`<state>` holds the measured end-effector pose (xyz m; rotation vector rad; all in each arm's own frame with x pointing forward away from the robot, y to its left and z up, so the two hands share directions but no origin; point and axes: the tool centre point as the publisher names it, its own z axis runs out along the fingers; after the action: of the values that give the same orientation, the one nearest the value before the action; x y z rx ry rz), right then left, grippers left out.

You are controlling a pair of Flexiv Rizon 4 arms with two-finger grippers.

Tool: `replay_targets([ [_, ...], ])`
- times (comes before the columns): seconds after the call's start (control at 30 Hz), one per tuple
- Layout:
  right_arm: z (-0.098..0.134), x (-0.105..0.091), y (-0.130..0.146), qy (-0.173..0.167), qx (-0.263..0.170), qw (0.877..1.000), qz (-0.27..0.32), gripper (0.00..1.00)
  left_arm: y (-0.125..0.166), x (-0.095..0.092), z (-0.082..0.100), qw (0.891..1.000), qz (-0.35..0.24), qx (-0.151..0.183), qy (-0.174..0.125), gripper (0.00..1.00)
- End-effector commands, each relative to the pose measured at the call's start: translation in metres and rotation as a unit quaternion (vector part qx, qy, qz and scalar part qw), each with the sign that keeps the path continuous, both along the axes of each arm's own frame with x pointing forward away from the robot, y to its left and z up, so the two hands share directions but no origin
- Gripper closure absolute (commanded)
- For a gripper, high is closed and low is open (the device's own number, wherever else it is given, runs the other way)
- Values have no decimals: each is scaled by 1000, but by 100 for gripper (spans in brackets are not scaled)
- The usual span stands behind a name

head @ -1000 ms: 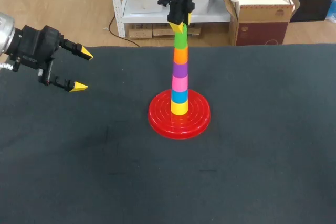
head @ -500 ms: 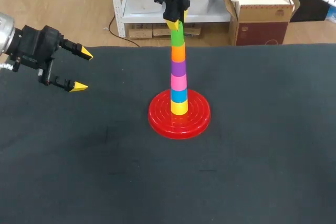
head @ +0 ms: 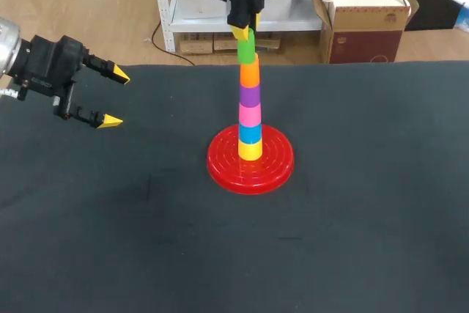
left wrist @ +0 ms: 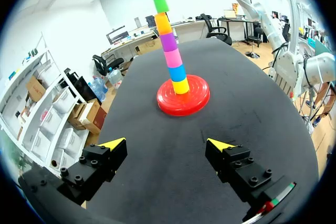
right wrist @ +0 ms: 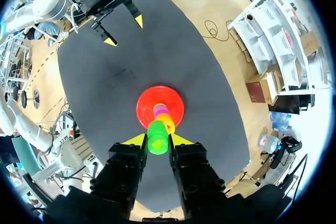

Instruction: Pick up and stack the cylinders on the red base in this order: pink,purple,orange,green

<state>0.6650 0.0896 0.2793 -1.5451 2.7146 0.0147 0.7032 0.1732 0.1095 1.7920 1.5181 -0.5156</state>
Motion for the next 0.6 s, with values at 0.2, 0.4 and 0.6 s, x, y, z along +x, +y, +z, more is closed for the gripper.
replay_targets([
  [0.2,3,2,-4,2,-13,1000,-5,100,1,-2,-1,1000,1,-1,-3,0],
  [0.4,4,5,-6,1,-17,1000,-5,100,1,-2,-1,1000,1,-1,-3,0],
  [0.6,3,8,-3,8,-14,1000,3,100,1,-2,-1,1000,1,-1,-3,0],
])
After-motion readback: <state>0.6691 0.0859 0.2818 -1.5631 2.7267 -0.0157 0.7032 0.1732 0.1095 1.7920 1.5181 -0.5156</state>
